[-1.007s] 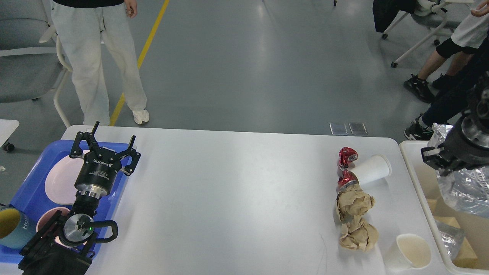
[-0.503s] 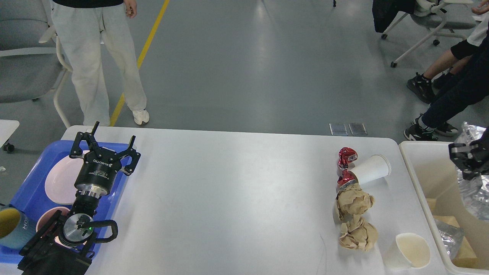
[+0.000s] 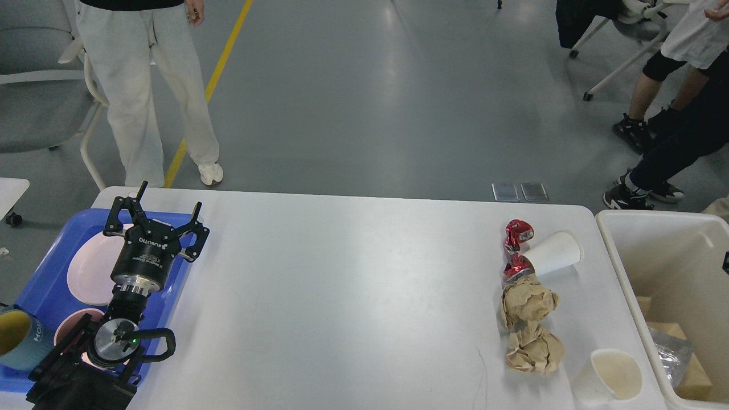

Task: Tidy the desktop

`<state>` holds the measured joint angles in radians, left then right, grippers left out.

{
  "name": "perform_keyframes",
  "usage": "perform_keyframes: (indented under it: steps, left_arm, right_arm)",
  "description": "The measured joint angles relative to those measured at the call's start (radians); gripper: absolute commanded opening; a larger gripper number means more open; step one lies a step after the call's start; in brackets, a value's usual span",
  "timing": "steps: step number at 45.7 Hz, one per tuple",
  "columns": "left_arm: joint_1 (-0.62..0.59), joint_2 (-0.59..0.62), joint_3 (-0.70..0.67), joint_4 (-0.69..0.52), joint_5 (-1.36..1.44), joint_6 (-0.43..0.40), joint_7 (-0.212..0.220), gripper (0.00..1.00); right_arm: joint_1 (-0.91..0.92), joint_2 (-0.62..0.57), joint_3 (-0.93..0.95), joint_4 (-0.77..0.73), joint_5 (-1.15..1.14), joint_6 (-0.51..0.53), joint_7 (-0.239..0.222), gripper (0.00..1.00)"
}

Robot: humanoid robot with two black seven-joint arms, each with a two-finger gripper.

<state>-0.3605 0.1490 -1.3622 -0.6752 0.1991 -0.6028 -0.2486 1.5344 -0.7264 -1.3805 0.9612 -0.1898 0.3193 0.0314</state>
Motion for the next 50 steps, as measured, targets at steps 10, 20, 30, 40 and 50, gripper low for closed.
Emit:
perform_keyframes:
  steps: [10,20,30,40,50]
  left_arm:
    - [0.0,0.0,0.0,-0.001,0.0,0.0,0.0,0.97]
    - [0.0,0.0,0.0,-0.001,0.0,0.0,0.0,0.97]
    - [0.0,0.0,0.0,-0.001,0.001,0.0,0.0,0.97]
    - [0.0,0.0,0.0,0.0,0.0,0.0,0.0,0.97]
    - [0.0,0.0,0.0,0.0,0.0,0.0,0.0,0.97]
  right_arm:
    - [-0.458,0.031,0.327,-0.346,0.001,-0.07,-0.004,0.0]
    - [-0.791,0.196,0.527,-0.699,0.012,-0.129,-0.005,0.0]
    - [-0.917,0.301,0.605,-0.823,0.014,-0.237,-0.006,0.0]
    - [-0.938,0.338,0.607,-0.828,0.014,-0.261,-0.007,0.0]
    - [-0.946,0.352,0.607,-0.828,0.013,-0.274,-0.007,0.0]
